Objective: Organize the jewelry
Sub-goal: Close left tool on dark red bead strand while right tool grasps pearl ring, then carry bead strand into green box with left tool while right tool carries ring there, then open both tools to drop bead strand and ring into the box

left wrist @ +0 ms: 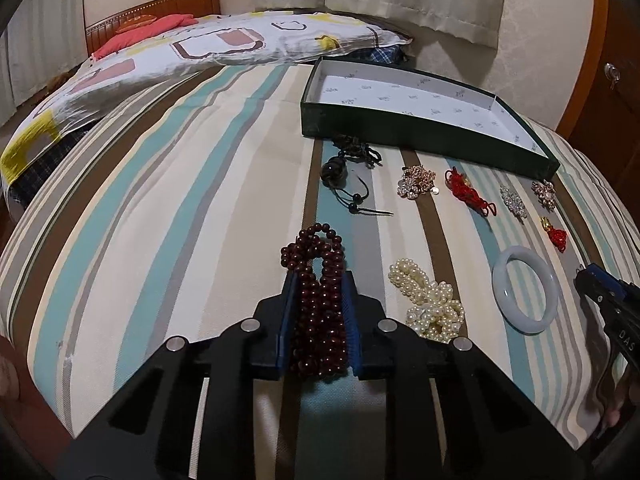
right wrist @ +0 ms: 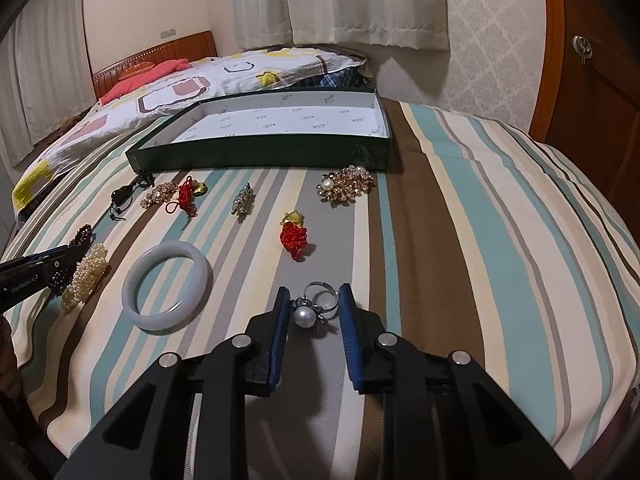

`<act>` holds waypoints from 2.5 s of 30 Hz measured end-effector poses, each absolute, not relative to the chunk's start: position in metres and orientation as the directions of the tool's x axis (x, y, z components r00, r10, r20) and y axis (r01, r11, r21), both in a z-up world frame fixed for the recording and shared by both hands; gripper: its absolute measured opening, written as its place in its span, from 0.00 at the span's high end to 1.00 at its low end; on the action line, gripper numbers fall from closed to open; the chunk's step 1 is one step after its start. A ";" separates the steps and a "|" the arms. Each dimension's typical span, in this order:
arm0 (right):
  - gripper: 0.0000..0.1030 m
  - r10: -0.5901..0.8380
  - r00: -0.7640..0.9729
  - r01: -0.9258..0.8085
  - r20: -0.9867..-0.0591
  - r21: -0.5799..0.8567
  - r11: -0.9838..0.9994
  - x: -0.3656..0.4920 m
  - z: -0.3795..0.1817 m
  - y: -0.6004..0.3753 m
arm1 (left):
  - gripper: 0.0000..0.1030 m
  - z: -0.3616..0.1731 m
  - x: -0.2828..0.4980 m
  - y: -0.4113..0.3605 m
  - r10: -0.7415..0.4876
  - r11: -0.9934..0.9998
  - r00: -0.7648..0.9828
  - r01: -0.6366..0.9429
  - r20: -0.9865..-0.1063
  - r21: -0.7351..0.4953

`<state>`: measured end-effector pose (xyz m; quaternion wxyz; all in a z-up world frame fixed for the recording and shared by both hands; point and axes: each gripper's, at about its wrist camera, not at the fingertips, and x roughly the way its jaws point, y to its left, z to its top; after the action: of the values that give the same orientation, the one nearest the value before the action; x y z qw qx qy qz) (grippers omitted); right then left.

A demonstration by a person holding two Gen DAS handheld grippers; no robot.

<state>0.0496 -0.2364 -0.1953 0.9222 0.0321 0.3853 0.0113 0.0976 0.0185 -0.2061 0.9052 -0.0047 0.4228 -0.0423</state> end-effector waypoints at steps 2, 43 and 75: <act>0.75 0.045 0.705 0.003 -0.707 0.067 0.998 0.049 -0.194 -0.236 | 0.80 -0.205 0.098 0.019 -0.077 0.997 0.644 0.069 -0.761 -0.043; 0.75 0.078 0.730 -0.030 -0.679 0.082 0.996 0.219 -0.171 -0.265 | 0.80 -0.175 0.279 -0.051 -0.145 0.984 0.683 0.176 -0.716 -0.032; 0.56 0.057 0.754 -0.002 -0.654 0.085 0.996 0.191 -0.155 -0.262 | 0.38 -0.166 0.257 -0.048 -0.133 0.986 0.702 0.166 -0.700 -0.020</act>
<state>0.1906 -0.2622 -0.1546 0.9356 0.0395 0.3504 0.0158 0.2570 -0.0480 -0.1663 0.9222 0.0221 0.3774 -0.0811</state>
